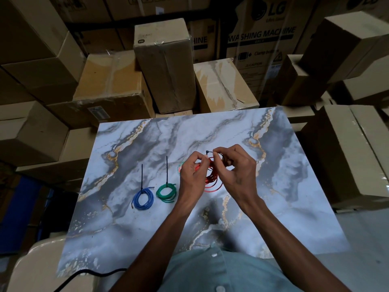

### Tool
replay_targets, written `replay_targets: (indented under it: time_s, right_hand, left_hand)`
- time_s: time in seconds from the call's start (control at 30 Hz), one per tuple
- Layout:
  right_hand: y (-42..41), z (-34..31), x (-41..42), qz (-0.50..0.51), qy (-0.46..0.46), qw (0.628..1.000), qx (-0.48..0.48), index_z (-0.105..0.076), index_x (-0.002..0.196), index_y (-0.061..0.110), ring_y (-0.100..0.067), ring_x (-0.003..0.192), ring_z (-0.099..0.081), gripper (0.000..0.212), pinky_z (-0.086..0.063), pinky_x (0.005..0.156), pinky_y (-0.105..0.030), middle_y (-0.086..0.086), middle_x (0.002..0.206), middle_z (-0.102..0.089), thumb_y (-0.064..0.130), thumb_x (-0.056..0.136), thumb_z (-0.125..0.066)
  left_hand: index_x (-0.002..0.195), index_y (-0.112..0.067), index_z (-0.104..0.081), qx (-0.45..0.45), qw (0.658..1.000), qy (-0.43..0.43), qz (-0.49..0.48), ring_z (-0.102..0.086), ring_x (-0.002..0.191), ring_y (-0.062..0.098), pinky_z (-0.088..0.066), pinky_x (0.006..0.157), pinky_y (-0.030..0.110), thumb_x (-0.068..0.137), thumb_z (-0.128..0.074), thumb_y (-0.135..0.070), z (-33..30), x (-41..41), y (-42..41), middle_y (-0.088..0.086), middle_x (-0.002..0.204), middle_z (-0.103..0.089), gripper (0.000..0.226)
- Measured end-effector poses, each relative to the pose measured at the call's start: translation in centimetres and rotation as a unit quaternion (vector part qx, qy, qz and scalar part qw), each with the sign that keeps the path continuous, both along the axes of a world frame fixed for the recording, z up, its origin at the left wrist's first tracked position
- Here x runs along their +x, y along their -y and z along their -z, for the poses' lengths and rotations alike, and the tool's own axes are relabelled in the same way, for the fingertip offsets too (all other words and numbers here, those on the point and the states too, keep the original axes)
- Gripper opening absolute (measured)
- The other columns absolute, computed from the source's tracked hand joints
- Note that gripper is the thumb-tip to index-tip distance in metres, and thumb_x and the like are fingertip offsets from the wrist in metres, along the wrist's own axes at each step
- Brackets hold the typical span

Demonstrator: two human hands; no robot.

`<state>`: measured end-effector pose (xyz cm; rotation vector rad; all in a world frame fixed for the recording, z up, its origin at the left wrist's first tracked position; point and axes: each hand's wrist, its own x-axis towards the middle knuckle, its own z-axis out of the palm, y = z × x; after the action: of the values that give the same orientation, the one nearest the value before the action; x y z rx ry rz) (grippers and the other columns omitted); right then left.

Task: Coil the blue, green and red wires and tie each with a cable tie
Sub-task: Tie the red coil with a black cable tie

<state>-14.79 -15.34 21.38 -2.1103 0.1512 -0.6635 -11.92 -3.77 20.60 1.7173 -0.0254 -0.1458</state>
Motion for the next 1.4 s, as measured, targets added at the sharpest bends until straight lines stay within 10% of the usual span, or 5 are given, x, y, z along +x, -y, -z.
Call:
replay_targets:
  time_s: [1.4]
  right_hand:
    - [0.67, 0.01, 0.19, -0.003, -0.002, 1.000, 0.008, -0.079, 0.097, 0.012, -0.006, 0.067, -0.058, 0.010, -0.047, 0.066, -0.008, 0.004, 0.076, -0.054, 0.007, 0.091, -0.073]
  left_hand:
    - [0.086, -0.011, -0.060, 0.014, 1.000, 0.008, 0.018, -0.068, 0.074, 0.024, -0.054, 0.065, 0.024, 0.099, -0.056, -0.019, 0.12, -0.07, 0.11, 0.006, 0.076, -0.070, 0.016]
